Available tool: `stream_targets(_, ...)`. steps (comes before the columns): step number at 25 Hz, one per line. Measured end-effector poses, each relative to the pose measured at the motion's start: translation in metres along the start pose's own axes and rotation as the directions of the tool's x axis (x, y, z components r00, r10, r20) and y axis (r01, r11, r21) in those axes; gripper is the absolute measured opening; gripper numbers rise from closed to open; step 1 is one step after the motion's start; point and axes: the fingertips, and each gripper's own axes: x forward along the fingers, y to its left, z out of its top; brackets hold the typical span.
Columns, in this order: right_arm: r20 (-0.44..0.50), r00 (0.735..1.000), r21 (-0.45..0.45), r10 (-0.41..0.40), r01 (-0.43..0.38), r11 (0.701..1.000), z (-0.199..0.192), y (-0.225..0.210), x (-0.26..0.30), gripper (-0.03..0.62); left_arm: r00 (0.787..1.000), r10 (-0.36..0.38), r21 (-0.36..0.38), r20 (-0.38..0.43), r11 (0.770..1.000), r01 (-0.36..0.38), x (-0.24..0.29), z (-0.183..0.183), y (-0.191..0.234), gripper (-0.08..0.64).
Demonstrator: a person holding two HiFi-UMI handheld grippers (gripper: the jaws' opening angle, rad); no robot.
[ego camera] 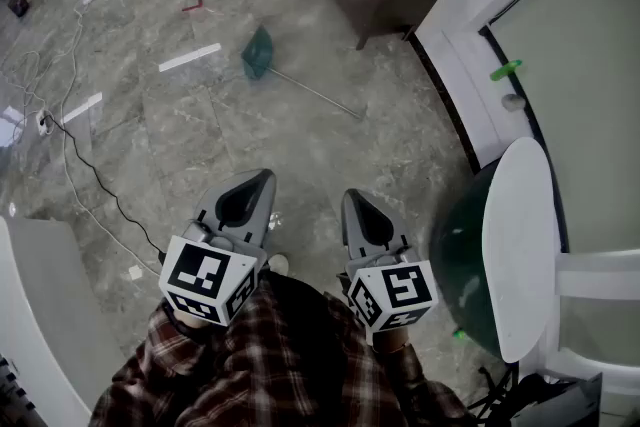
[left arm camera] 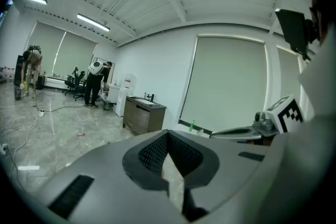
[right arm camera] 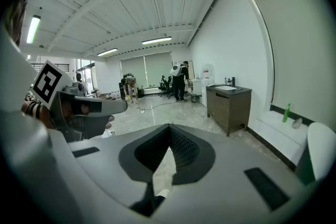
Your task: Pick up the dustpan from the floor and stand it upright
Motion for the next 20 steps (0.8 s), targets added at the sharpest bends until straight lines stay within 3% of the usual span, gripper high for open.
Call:
stream_targets(12, 0.025, 0.998, 0.022, -0.049, 0.049, 0.999, 0.078, -0.039, 0.157, 0.011, 0.999, -0.038, 0.042, -0.002, 0.998, 0.038, 0.11, 0.074, 0.124, 0.0)
stream_targets(20, 0.009, 0.994, 0.061, -0.107, 0.106, 0.992, 0.097, -0.061, 0.234, 0.011, 0.997, -0.069, 0.048, -0.041, 0.996, 0.071, 0.165, 0.091, 0.19, 0.002)
